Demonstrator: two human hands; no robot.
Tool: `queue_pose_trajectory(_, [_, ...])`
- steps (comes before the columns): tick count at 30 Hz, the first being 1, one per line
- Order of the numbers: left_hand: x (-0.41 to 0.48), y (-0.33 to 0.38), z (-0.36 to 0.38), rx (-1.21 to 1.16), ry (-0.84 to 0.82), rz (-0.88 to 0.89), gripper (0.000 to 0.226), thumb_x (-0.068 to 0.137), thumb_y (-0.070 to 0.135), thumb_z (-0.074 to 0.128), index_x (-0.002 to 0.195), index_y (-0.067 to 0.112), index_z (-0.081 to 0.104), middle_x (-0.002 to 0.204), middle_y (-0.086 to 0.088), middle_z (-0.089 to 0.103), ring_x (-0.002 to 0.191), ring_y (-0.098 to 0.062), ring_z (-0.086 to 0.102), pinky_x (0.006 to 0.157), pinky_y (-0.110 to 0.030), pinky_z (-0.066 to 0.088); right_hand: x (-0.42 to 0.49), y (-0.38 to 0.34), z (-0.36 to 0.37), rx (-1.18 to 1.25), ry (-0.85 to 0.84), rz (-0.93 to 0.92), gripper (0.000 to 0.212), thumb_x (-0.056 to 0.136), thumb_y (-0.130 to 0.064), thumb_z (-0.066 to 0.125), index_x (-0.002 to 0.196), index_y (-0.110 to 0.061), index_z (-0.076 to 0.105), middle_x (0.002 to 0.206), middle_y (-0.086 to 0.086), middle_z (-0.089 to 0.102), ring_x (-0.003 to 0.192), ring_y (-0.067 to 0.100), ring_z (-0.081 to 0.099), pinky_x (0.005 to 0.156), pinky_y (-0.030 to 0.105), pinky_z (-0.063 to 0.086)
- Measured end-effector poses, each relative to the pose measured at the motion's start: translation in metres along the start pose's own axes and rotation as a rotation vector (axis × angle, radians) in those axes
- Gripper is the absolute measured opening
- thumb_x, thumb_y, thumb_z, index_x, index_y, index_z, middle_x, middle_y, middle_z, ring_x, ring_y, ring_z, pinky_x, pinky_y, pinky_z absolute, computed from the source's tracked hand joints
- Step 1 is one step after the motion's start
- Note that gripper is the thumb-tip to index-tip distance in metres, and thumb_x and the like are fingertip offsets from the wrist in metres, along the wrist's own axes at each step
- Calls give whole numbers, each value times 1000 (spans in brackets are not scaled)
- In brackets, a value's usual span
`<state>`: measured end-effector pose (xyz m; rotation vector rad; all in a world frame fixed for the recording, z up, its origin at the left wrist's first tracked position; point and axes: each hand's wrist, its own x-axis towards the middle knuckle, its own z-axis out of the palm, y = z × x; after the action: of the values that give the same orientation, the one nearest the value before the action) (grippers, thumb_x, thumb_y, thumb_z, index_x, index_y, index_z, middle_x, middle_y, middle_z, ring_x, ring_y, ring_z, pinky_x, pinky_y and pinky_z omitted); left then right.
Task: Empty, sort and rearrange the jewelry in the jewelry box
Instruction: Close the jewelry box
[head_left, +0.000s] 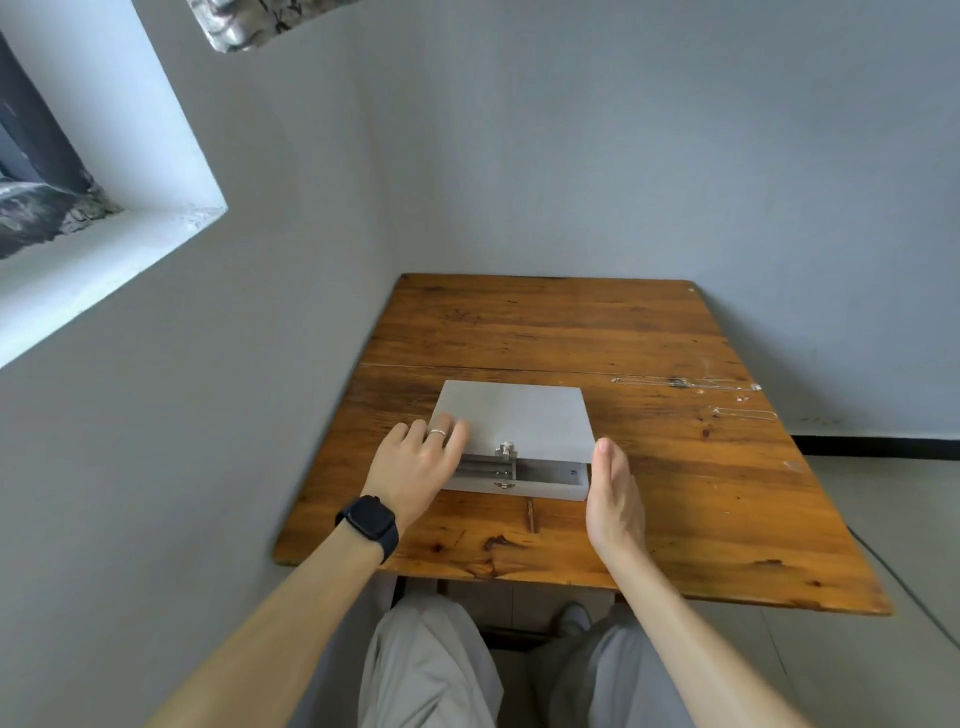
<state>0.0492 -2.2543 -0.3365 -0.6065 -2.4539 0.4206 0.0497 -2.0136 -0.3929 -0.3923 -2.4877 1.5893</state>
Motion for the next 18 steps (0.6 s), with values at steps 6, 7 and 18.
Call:
queue_pose_trajectory(6, [-10,16,-5,39,-203,73,44,67,9,83,109,11,71,114,-20,71,57,-23,67,57,-31,52,-10,6,5,-224,-48,-16,82,90,-77,31,154,-26,32,155,3,43,144,28,35,116,52,34])
queue_pose_trajectory(7, [-9,18,-6,48,-257,74,43,72,10,79,114,12,69,119,-21,69,59,-22,68,59,-31,53,-11,7,6,-259,-34,-41,81,91,-75,30,153,-24,33,154,2,44,144,28,35,117,50,32])
queue_pose_trajectory(18, [-11,30,-4,-244,-401,-254,46,94,25,46,140,17,41,151,-11,44,120,-30,55,97,-39,45,-17,10,5,-291,19,-147,77,90,-72,28,150,-24,39,145,0,55,134,26,47,109,54,42])
